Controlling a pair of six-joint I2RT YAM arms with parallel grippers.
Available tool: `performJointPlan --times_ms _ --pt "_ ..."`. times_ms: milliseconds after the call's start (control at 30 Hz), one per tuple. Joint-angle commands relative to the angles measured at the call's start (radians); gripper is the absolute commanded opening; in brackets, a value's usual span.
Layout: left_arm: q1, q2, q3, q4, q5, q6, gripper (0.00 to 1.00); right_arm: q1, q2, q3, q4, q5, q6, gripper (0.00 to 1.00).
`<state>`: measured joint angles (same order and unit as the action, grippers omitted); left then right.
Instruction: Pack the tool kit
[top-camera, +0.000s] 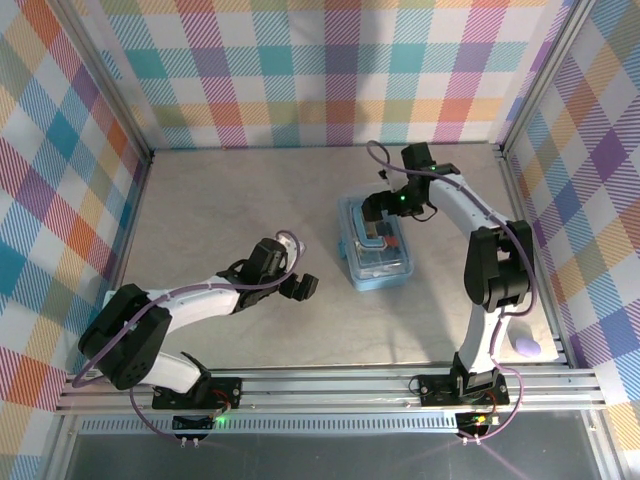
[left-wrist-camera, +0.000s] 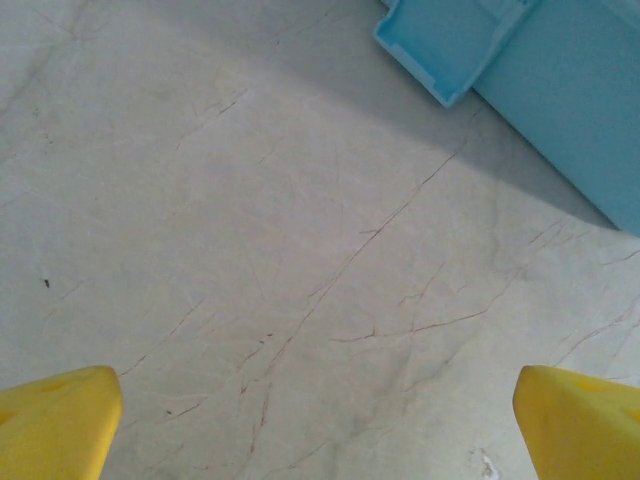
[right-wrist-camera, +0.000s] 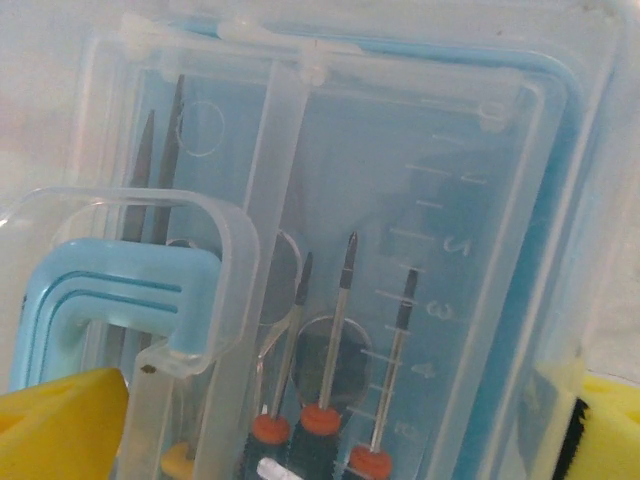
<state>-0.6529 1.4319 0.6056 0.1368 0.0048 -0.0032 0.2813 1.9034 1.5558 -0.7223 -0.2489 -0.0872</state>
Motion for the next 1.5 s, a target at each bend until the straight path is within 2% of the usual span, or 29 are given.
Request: performJointPlan --times_ms 0,467,633,767,1167,1467 --pt "-0.03 0.04 -0.01 0.122 -0.052 0.032 1.0 0.06 0.002 -0.034 -0.069 -0.096 -0.085 0.99" --pt "-0.115 0.278 -0.014 0.4 -0.06 0.072 1.0 0.077 -0.024 -0.072 -0.075 -0.081 -0.059 0.99" --pt "-0.116 0.349 0.03 0.408 -0.166 0.047 1.0 0.077 -0.024 -0.071 -0.072 -0.087 -0.048 0.99" --pt "-0.114 0.395 0.041 0.48 -0.184 0.03 1.0 0.077 -0.029 -0.077 -0.072 -0.09 -0.046 0.99" --pt "-0.098 0.404 0.076 0.405 -0.357 -0.034 1.0 0.077 -0.041 -0.088 -0.074 -0.094 -0.049 0.99" --pt "-0.083 0.327 0.059 0.348 -0.4 -0.052 1.0 0.078 -0.041 -0.107 -0.06 -0.107 -0.044 0.99"
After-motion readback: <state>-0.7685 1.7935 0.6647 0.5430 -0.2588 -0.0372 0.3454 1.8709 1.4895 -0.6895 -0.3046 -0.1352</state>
